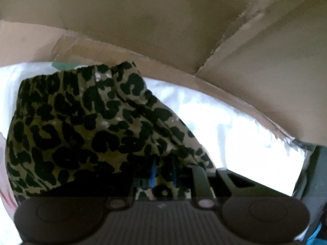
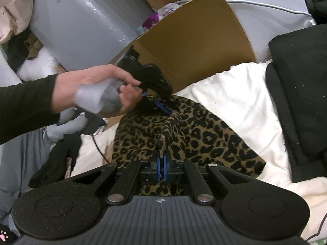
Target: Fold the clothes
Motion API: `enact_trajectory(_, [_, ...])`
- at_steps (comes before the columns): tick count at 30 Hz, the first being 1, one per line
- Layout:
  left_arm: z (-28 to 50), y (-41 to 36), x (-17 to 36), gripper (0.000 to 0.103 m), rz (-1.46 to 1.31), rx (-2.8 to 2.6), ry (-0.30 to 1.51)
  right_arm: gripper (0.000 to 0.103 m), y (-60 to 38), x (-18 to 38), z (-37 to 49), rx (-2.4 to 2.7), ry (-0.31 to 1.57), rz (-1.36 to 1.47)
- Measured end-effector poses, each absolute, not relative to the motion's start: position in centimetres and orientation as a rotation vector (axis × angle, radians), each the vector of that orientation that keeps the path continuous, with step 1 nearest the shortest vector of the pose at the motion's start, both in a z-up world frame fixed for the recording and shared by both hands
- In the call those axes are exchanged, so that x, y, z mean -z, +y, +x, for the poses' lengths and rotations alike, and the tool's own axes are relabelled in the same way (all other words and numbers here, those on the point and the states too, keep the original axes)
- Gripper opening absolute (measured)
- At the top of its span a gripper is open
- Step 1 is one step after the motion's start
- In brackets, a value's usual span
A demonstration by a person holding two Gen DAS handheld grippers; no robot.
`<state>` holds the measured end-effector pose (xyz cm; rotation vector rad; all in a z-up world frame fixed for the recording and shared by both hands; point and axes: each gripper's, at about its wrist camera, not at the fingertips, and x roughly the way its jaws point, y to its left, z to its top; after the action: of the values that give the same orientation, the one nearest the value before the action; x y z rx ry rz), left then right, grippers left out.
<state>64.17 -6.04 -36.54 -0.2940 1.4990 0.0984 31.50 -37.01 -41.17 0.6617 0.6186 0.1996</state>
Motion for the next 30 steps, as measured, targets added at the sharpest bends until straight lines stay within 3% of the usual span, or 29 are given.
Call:
enact_trajectory(3, [64.1, -6.2, 36.4, 0.017, -0.305, -0.099, 1.504, 0.001, -37.0, 41.0, 31.3, -0.210, 0.616, 0.661])
enact_trajectory(6, [63.6, -5.8, 36.1, 0.003, -0.335, -0.109, 1.497, 0.001, -37.3, 41.2, 31.1, -0.195, 0.615, 0.669])
enact_trajectory(18, [61.3, -5.8, 30.9, 0.000, -0.426, -0.030, 1.367, 0.001, -40.4, 44.2, 30.5, 0.015, 0.674, 0.762])
enact_trajectory(30, [60.2, -9.6, 29.4, 0.000, -0.444, 0.032, 1.310, 0.001, -41.6, 46.2, 30.8, 0.108, 0.716, 0.840])
